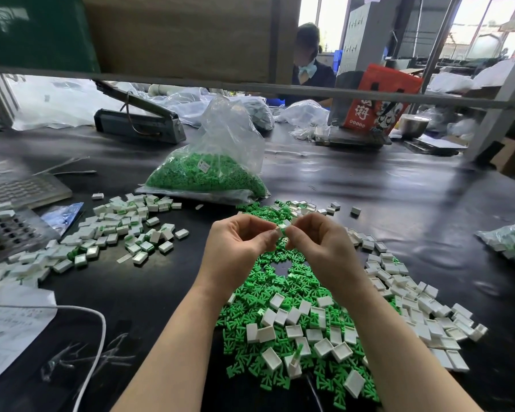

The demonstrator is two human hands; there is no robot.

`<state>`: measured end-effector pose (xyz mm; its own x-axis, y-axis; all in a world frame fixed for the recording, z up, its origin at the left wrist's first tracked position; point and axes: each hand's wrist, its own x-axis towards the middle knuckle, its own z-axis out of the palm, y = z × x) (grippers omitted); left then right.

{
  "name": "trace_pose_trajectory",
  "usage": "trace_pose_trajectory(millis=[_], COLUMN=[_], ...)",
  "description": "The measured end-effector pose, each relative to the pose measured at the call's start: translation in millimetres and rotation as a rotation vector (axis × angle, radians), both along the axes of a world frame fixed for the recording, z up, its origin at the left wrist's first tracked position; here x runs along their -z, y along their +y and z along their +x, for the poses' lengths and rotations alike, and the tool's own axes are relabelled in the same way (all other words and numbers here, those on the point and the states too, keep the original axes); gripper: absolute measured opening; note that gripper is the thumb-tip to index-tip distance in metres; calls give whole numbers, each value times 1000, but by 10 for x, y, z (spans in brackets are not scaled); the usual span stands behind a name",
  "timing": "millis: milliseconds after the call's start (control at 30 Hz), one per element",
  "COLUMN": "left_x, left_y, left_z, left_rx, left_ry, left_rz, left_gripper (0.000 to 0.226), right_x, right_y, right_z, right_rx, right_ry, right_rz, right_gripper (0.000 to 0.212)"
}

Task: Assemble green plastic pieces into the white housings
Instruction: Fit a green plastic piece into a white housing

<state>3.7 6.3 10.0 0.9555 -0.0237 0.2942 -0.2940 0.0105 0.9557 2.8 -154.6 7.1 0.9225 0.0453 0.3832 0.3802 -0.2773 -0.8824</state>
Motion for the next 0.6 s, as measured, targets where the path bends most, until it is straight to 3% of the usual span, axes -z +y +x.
trace_pose_trajectory(millis=[200,333,467,600], left_x=[49,108,130,79], left_y=[38,55,81,83], left_z=[48,77,57,27], left_rx=[63,164,250,300], left_ry=[40,146,150,145], left_rz=[128,209,423,400], left_gripper=[5,6,24,22], right_x=[68,85,106,96], right_y=[-75,-93,-78,-76], right_z=[38,42,46,26], right_rx=[-90,-123,-158,-216], right_ry=[75,61,104,190], right_rz=[-308,-339,-364,-311], right_gripper=[20,23,23,28])
